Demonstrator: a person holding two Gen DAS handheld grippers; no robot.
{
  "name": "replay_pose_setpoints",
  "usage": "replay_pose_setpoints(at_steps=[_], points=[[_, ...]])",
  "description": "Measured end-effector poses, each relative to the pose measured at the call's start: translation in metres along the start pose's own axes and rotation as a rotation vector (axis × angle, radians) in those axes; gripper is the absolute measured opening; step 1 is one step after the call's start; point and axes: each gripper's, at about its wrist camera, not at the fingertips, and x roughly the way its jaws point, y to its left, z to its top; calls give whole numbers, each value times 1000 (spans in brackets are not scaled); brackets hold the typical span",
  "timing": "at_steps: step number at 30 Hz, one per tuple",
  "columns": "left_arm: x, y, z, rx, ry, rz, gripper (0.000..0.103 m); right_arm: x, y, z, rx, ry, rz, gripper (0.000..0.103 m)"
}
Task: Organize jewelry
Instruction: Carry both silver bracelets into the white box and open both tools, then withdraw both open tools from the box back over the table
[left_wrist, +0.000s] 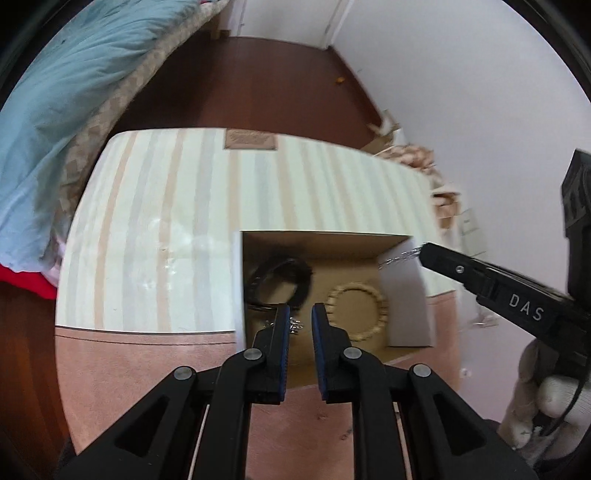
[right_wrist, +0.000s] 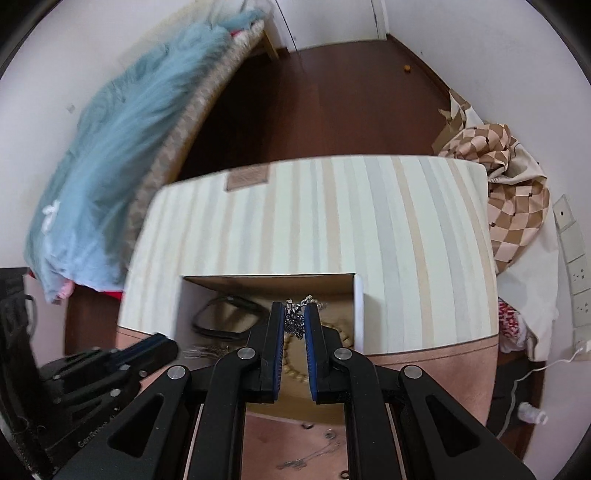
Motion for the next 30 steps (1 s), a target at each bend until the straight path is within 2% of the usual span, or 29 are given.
replay_pose_setpoints(at_steps=[2,3,4,5,6,7,8,11,12,13,15,17,19,21,23,30], points=[[4,0,1,1,4,37,16,8,-3,1,-2,26,-21,12],[4,0,1,0,3,56,27,11,-5,1,1,43,-19,12],[4,1,2,1,-7,70,44,12,-7,0,5,49,-20,13],[2,3,2,-4,-19,81,54,13,-7,-1,3,57,-26,23],[0,5,3,-11,-29,90,69,13,-8,-2,2,59,-27,30],[-3,7,4,-17,-44,101,71,12,-10,-3,4,56,-27,45],[-5,9,3,-20,-54,121,71,9,-11,-5,8,52,-26,51],[-8,15,3,-32,-61,176,71,1,-12,-9,5,36,-38,52],[-10,17,2,-35,-66,195,75,-2,-11,-11,0,30,-46,54],[-12,19,-1,-35,-70,219,85,-5,-9,-14,-12,22,-67,58],[-15,21,-6,-27,-88,254,95,-11,-6,-20,-32,3,-99,80],[-17,20,-13,-14,-106,299,96,-15,-1,-30,-58,-14,-148,90],[-16,20,-18,-8,-104,334,103,-16,2,-40,-74,-27,-200,93],[-14,19,-24,-3,-105,347,103,-16,2,-49,-77,-30,-230,101],[-13,19,-31,-1,-101,354,103,-13,2,-59,-80,-29,-266,101],[-18,9,-45,8,-117,348,103,-22,0,-79,-63,-55,-293,101]])
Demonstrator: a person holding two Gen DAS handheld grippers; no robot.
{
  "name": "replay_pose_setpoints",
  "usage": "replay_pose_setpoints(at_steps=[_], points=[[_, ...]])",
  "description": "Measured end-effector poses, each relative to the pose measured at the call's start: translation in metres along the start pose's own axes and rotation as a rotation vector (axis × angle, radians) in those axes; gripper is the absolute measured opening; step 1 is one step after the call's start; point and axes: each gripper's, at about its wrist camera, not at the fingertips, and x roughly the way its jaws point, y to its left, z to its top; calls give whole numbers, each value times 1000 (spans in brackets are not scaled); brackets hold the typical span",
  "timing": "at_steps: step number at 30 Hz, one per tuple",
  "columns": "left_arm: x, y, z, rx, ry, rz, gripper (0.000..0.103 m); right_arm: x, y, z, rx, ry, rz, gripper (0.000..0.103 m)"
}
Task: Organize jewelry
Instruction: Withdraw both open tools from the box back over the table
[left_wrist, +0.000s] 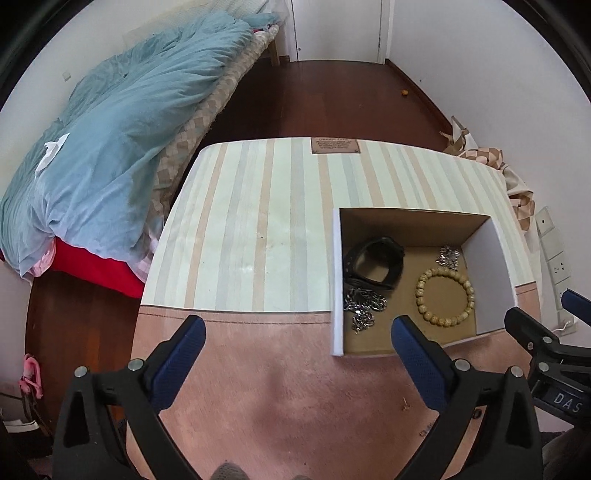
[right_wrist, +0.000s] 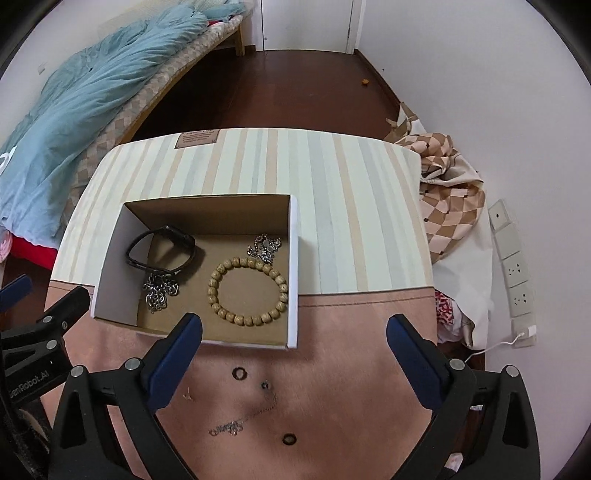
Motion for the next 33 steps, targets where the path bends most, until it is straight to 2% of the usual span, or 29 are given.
replay_pose_setpoints(at_steps=[7,15,23,33], points=[[-34,-4,-11,5,-59,-2,103,-40,-6,-12,14,-83,-21,101],[-89,-6,-24,-4,-143,-44,103,-99,-10,-30,11,-187,-28,101],[-133,-7,-39,-20,-191,-71,103,-154,-16,-50,30,-277,-26,101],[-164,-10,-52,-16,-232,-83,103,-192,-21,-64,49,-338,-3,101]])
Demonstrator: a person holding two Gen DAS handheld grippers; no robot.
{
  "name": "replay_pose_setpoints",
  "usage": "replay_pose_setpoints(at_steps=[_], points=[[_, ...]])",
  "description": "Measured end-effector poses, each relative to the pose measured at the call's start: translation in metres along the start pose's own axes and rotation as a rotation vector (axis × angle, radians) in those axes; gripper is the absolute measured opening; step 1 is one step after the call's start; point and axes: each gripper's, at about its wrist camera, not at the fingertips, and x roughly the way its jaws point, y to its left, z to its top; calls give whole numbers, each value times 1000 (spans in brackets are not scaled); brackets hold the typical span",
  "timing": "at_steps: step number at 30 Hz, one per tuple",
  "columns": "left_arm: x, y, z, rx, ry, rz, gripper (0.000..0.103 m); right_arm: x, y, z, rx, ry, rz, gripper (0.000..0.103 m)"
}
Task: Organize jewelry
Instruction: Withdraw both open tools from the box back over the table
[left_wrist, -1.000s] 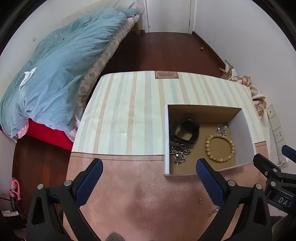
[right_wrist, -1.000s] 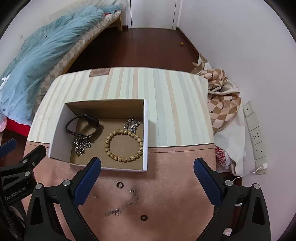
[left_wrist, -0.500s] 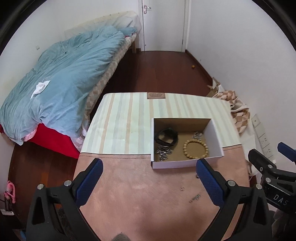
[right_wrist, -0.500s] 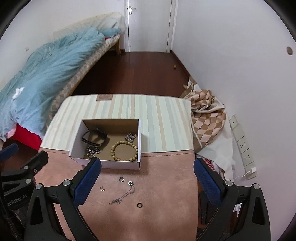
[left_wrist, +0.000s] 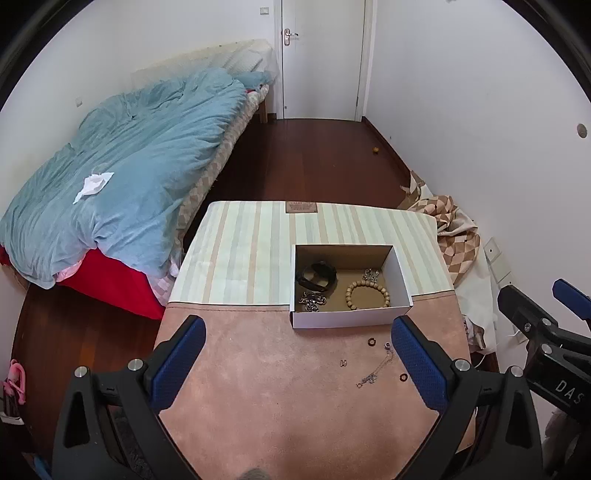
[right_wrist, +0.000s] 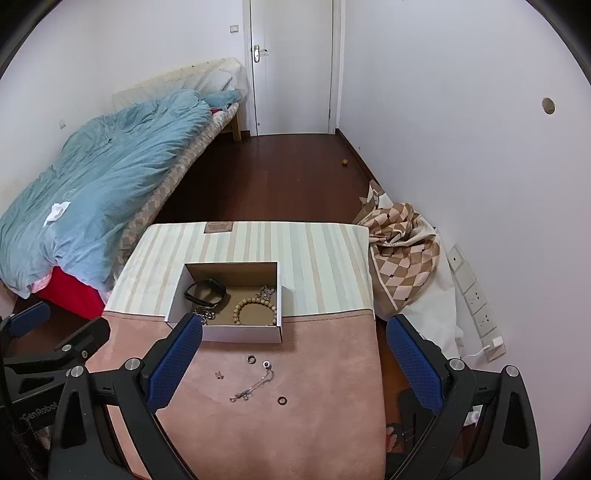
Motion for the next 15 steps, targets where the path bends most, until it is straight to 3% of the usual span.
replay_pose_setpoints(at_steps=[5,10,11,14,15], points=[[9,0,-8,-21,12,48,103,9,-4,-9,15,31,17,101],[45,0,-34,-15,71,92,103,59,-17,-52,57,147,14,101],[56,0,-42,-12,92,109,103,70,-20,-61,64,170,16,98],[85,1,-63,-4,164,131,103,110,-26,-97,98,267,44,71],[98,1,-73,-2,199,143,103,121,-29,-106,113,292,55,67]])
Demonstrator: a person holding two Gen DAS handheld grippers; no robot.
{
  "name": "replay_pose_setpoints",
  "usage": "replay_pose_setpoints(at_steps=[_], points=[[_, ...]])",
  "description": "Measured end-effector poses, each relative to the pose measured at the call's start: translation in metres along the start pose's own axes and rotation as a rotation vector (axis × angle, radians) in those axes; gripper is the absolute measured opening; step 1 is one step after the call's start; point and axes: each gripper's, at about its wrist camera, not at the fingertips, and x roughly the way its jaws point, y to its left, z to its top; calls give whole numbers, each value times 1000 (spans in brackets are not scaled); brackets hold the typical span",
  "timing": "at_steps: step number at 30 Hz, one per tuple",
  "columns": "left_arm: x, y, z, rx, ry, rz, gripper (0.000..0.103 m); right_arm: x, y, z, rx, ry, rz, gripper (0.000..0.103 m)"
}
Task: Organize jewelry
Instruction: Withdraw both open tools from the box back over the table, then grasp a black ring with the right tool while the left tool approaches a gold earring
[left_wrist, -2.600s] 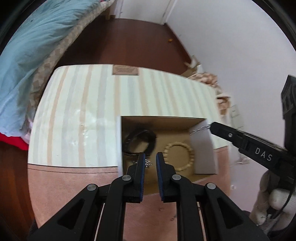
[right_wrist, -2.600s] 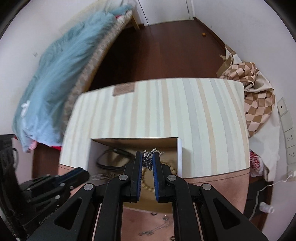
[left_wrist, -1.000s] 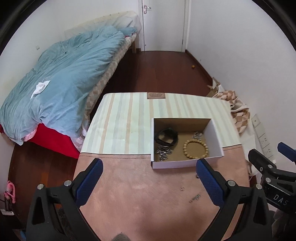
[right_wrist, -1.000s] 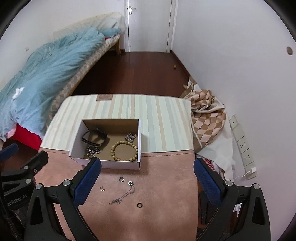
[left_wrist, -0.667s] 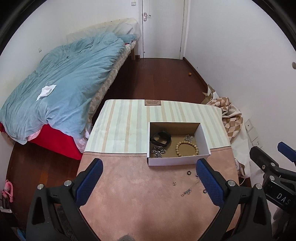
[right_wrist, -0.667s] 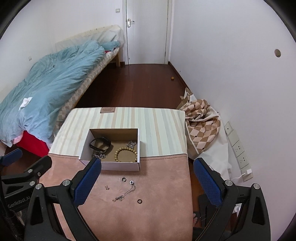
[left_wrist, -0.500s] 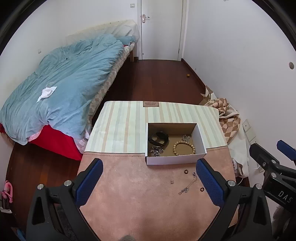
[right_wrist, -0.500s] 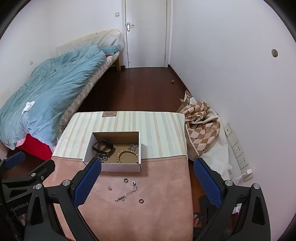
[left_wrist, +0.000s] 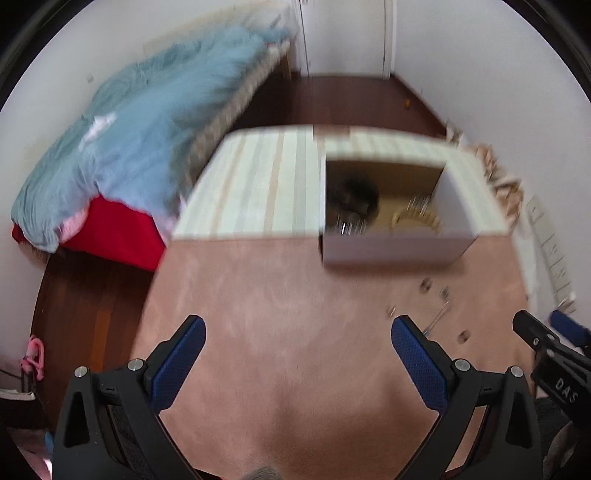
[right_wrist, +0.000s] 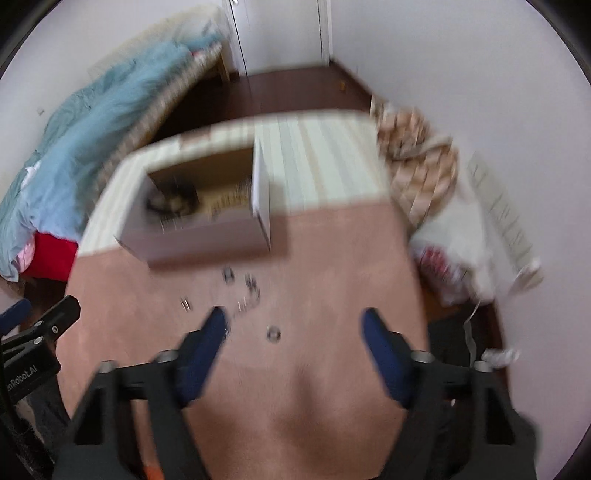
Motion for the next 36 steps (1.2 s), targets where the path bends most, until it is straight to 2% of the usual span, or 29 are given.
replay_pose_setpoints(at_steps=[3,6,13,16,17,18,19,22,28,29,34,36], points=[[27,-3,-12,8,60,16,103,37,-10,-18,34,43,27,63],[44,-4,-19,13,93,26,103,57,-11,-31,37,49,36,61],[70,-3,-23,15,131,42,103,73,8,-38,-26,8,18,59],[74,-4,-21,15,134,45,103,76,19,-38,-85,-18,-31,45],[75,-4,-20,14,134,43,103,76,23,-39,-111,-29,-62,34],[76,-4,-19,13,133,40,103,76,26,-40,-128,-41,-70,16],[76,-5,-19,14,132,37,103,77,27,-40,-136,-45,-73,13],[80,-12,-16,11,130,-7,102,76,23,-42,-123,-44,-68,13],[86,-39,-8,-7,130,-152,101,70,-4,-35,-35,-41,-76,13],[87,-44,-7,-3,126,-166,99,69,-8,-34,-25,-42,-77,13],[95,-68,-2,42,125,-192,58,68,-20,-30,2,-41,-88,13],[96,-75,-3,64,110,-180,49,67,-23,-29,11,-45,-88,13]])
